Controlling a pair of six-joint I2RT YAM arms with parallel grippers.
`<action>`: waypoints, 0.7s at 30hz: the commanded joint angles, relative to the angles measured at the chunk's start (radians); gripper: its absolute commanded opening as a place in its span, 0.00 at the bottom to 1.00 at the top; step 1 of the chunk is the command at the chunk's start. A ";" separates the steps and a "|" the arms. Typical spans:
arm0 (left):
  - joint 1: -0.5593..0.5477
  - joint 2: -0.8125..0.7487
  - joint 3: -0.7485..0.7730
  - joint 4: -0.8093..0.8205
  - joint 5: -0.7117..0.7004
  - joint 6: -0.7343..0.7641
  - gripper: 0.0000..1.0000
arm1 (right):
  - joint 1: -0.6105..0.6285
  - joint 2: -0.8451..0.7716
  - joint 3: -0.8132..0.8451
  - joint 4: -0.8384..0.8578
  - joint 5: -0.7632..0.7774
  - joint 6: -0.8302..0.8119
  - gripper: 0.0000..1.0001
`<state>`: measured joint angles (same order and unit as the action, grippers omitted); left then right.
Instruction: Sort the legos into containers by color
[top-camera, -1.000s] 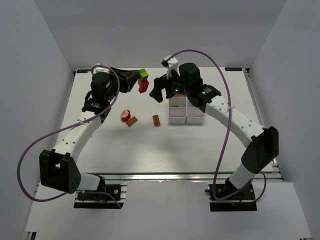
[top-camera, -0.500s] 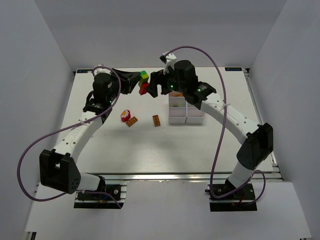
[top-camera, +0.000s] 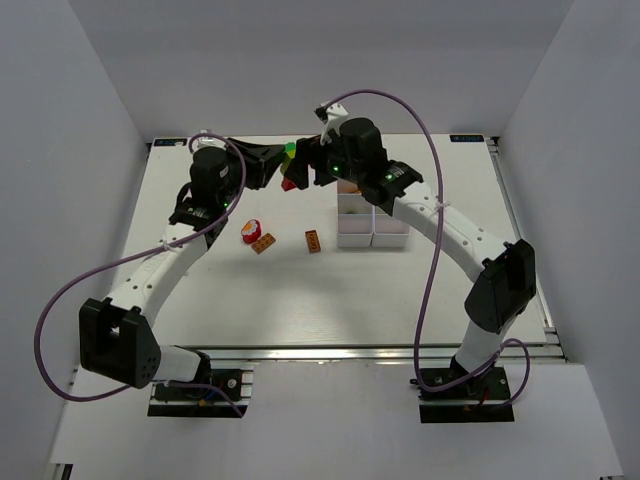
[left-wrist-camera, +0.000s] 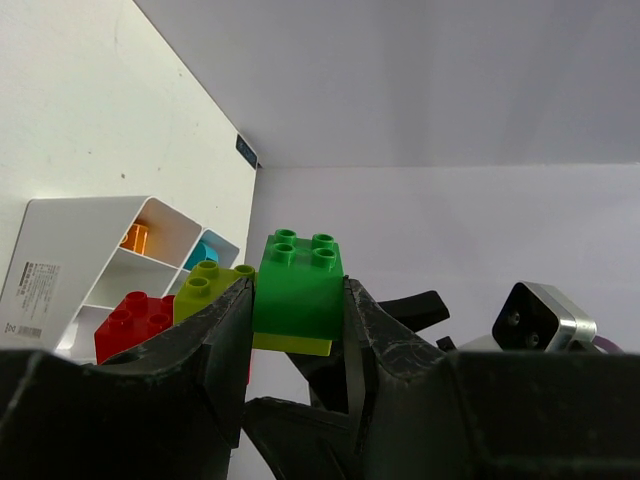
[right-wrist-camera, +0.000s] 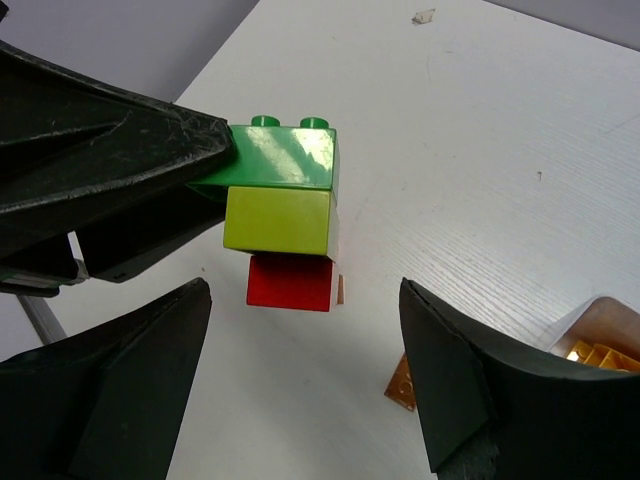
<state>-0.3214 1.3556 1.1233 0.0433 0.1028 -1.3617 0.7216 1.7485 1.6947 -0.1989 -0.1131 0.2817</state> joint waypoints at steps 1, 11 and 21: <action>-0.010 -0.032 0.007 0.013 -0.020 -0.004 0.00 | 0.012 0.014 0.049 0.062 0.045 0.020 0.80; -0.027 -0.030 0.000 0.032 -0.035 -0.020 0.00 | 0.013 0.036 0.052 0.127 0.110 0.014 0.65; -0.033 -0.024 -0.008 0.046 -0.041 -0.031 0.00 | 0.018 0.051 0.051 0.161 0.109 0.016 0.59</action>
<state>-0.3473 1.3556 1.1210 0.0666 0.0669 -1.3888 0.7349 1.7889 1.7000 -0.1051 -0.0288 0.2996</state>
